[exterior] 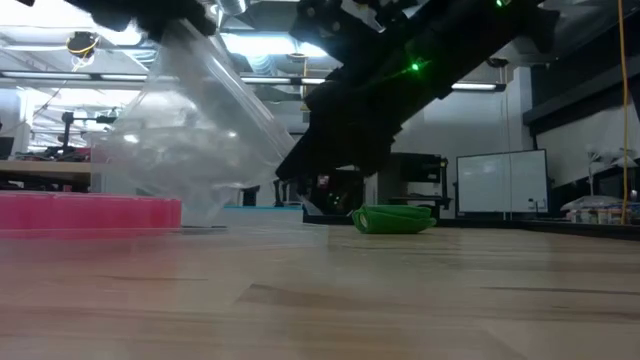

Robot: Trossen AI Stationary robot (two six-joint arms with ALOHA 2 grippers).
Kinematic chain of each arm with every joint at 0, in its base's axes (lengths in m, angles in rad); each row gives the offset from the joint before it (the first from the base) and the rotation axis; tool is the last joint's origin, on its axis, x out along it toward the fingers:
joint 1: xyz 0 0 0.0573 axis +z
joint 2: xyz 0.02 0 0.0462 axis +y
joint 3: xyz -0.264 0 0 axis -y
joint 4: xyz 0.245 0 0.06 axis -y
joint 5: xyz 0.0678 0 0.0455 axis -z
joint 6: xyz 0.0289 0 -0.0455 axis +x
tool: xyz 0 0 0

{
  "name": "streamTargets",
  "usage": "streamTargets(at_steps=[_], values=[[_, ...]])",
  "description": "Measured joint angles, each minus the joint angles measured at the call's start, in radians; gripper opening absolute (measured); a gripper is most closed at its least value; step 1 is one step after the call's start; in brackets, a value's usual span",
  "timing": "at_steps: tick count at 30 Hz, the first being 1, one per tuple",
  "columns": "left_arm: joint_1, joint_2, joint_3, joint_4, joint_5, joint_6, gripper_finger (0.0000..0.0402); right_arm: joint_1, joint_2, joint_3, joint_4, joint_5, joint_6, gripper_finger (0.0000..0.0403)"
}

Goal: Roll bandage
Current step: Open the transparent zip bag

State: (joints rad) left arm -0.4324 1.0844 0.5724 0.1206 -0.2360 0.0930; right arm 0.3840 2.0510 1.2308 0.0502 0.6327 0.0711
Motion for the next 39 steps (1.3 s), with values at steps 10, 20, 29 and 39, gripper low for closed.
streamTargets(at_steps=[10, 20, 29, 39], values=[[0.003, 0.027, 0.0, 0.051, -0.011, 0.104, 0.0147, -0.006, 0.0, 0.008, -0.005, -0.152, 0.09, 0.0001], [0.003, 0.119, 0.076, 0.048, -0.011, 0.181, 0.0147, -0.033, 0.0, 0.222, -0.289, -0.241, 0.161, 0.0001], [0.005, 0.12, 0.156, -0.06, -0.011, 0.2, 0.0147, -0.045, 0.0, 0.454, -0.645, -0.244, 0.165, 0.0001], [0.005, 0.12, 0.163, -0.081, -0.039, 0.203, 0.0147, -0.058, 0.0, 0.617, -0.804, -0.252, 0.211, 0.0001]])
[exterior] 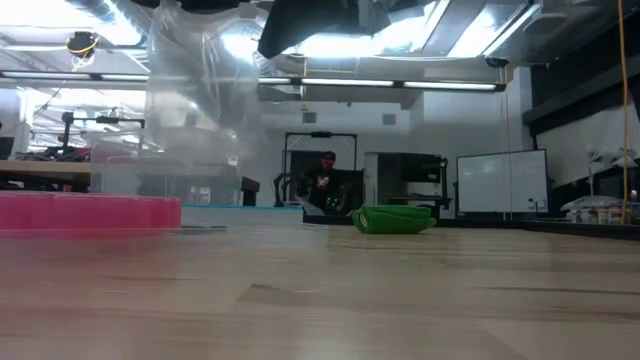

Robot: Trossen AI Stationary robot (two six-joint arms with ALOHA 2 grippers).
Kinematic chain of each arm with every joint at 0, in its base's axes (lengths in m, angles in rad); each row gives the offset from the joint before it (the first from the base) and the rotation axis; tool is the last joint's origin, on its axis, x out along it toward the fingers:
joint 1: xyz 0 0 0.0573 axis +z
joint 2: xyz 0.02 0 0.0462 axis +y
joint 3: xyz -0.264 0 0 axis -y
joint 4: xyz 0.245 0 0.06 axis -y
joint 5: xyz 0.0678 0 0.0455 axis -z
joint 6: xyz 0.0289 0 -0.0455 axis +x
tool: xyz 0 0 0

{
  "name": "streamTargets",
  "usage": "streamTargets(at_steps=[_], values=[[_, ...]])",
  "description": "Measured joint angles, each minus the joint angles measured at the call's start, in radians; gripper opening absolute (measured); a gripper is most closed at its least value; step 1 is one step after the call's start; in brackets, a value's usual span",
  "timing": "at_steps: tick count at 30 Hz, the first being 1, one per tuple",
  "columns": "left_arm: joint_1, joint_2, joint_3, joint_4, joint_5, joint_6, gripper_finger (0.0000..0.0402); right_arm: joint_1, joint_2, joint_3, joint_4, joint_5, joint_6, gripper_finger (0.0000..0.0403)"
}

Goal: Roll bandage
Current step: Open the transparent zip bag

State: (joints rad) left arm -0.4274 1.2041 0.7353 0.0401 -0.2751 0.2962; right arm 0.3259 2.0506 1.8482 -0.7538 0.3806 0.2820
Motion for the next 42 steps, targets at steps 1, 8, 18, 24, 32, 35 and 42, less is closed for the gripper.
streamTargets(at_steps=[1, 8, 18, 24, 32, 35, 42], values=[[0.0, 0.0, 0.0, 0.0, -0.017, 0.0, 0.0147, 0.0, 0.0, 0.003, 0.0, -0.005, 0.003, 0.0001], [0.01, 0.0, 0.0, 0.002, -0.075, 0.002, 0.0147, -0.006, 0.0, 0.003, 0.002, -0.044, 0.037, 0.0001], [0.024, 0.0, 0.0, 0.003, -0.076, 0.025, 0.0132, -0.008, 0.0, 0.003, 0.004, -0.088, 0.084, 0.0001], [0.024, 0.0, 0.0, 0.002, -0.073, -0.003, 0.0096, -0.008, 0.0, 0.003, 0.017, -0.121, 0.113, 0.0001], [0.024, 0.0, 0.0, -0.002, -0.068, -0.019, 0.0084, -0.02, 0.0, 0.003, 0.065, -0.19, 0.115, 0.0001], [0.024, 0.0, 0.0, -0.002, -0.068, -0.008, 0.0084, -0.019, 0.0, 0.003, 0.064, -0.191, 0.115, 0.0001], [0.017, 0.0, 0.0, -0.001, -0.065, -0.005, 0.0084, -0.019, 0.0, 0.003, 0.042, -0.191, 0.114, 0.0001]])
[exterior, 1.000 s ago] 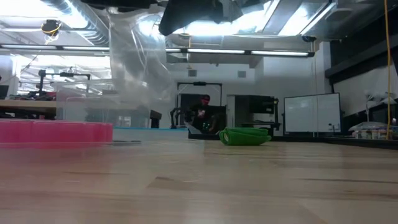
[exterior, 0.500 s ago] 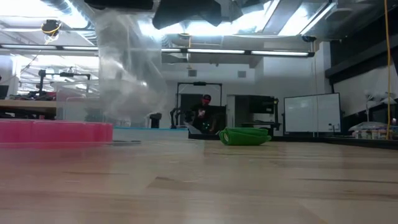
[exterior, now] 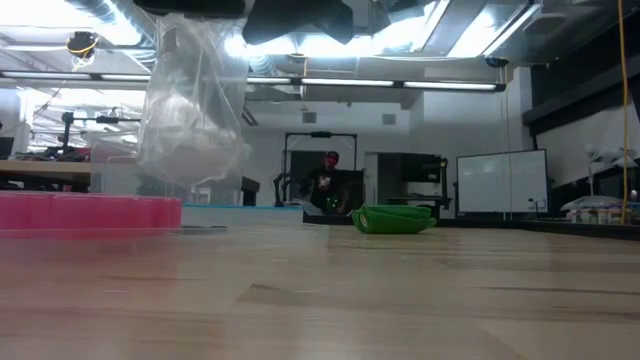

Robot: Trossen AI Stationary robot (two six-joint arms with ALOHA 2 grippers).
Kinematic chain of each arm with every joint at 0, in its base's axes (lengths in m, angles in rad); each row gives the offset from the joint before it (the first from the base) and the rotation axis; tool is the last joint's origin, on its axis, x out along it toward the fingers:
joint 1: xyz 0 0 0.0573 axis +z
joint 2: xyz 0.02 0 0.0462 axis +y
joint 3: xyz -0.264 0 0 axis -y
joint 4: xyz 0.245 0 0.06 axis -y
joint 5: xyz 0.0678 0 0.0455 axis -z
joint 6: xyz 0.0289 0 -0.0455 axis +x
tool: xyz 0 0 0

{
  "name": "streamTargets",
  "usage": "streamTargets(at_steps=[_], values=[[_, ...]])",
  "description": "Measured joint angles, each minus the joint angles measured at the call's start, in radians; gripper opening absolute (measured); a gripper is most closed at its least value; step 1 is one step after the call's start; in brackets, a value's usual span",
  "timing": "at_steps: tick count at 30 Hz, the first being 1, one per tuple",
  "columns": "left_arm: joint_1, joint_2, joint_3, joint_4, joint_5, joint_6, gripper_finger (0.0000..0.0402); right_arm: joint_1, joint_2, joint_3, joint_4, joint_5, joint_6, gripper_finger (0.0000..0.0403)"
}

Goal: Roll bandage
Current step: Open the transparent zip bag

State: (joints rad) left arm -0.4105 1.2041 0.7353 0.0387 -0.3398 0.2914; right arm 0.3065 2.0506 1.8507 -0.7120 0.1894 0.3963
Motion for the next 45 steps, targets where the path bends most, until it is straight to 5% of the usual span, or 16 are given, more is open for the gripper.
streamTargets(at_steps=[9, 17, 45], values=[[-0.002, 0.0, 0.0, 0.003, 0.037, 0.001, 0.0078, 0.0, 0.0, 0.0, -0.003, 0.0, -0.001, 0.0001], [-0.002, 0.0, 0.0, 0.005, 0.052, -0.008, 0.001, 0.0, 0.0, 0.0, -0.003, -0.002, -0.001, 0.0001], [-0.002, -0.085, 0.0, -0.143, 0.04, -0.093, 0.0003, -0.002, 0.0, 0.003, -0.021, -0.009, -0.001, 0.0001]])
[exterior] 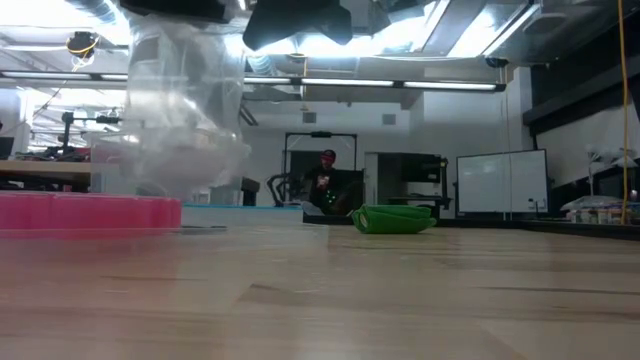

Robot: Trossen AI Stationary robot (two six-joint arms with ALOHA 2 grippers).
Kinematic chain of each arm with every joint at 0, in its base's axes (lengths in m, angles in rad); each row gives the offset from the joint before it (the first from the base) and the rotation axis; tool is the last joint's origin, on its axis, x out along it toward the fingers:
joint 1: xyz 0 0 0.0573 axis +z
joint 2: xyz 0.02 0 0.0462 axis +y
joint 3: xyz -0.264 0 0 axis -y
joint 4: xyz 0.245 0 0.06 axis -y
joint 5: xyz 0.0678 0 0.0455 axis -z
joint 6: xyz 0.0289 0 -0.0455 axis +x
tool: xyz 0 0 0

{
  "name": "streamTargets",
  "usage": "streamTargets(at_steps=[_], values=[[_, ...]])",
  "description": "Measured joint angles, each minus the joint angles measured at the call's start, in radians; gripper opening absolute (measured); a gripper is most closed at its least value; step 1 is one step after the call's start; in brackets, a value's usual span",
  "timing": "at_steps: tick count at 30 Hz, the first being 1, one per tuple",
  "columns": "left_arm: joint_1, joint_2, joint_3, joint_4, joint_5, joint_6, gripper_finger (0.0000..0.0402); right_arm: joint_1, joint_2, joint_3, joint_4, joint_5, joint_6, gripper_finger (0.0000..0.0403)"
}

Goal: Roll bandage
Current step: Open the transparent zip bag

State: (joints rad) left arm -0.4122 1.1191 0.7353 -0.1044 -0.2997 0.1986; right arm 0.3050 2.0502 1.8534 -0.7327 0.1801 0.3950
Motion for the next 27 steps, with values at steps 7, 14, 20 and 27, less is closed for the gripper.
streamTargets(at_steps=[7, 14, 20, 27], values=[[0.0, -0.001, 0.0, -0.028, -0.003, -0.008, 0.0002, 0.0, 0.0, -0.001, -0.013, -0.015, 0.0, 0.0001], [0.0, -0.022, 0.0, -0.09, -0.013, -0.016, 0.0002, 0.001, 0.0, -0.002, -0.05, -0.016, 0.001, 0.0001], [0.0, -0.071, 0.0, -0.18, -0.034, -0.06, 0.0003, 0.001, 0.0, -0.002, -0.063, -0.028, 0.0, 0.0001], [0.0, -0.132, 0.0, -0.284, -0.037, -0.125, 0.0004, 0.001, 0.0, -0.003, -0.091, -0.034, 0.0, 0.0001]])
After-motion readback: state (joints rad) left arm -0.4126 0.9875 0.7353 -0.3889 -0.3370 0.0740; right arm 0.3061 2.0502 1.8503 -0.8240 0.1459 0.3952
